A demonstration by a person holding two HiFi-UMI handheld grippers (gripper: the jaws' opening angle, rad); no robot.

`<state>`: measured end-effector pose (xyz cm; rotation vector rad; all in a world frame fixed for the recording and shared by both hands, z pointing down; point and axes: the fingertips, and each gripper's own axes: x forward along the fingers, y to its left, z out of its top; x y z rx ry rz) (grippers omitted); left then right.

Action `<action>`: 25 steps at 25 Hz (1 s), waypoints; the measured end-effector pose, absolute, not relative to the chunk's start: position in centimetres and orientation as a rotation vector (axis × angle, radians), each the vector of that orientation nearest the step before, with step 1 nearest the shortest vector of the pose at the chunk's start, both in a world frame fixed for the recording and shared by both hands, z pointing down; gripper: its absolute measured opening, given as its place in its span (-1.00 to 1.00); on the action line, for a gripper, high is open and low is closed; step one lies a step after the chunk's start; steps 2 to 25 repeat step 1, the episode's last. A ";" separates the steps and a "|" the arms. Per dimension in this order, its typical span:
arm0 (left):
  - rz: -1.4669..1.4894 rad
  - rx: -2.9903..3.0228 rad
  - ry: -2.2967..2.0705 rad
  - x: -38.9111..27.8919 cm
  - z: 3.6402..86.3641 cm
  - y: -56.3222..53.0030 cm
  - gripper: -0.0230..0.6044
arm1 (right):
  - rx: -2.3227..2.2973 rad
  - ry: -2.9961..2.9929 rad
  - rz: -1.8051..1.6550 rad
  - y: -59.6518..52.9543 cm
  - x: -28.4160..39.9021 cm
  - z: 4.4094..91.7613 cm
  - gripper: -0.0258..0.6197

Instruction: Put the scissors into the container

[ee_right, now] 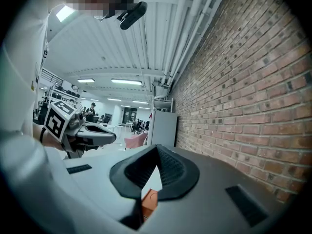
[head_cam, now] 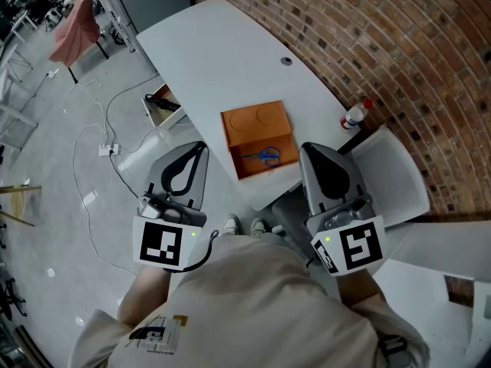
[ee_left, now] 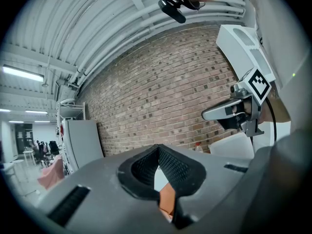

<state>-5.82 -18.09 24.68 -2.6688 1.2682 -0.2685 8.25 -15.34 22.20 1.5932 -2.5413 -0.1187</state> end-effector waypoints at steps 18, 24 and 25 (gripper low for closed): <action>-0.269 -2.668 1.269 -5.8 24.7 -18.1 -0.90 | 1.595 -2.540 -0.120 -15.4 8.4 22.2 -0.90; -0.269 -2.668 1.269 -5.8 24.7 -18.1 -0.90 | 1.595 -2.540 -0.120 -15.4 8.4 22.2 -0.90; -0.269 -2.668 1.269 -5.8 24.7 -18.1 -0.90 | 1.595 -2.540 -0.120 -15.4 8.4 22.2 -0.90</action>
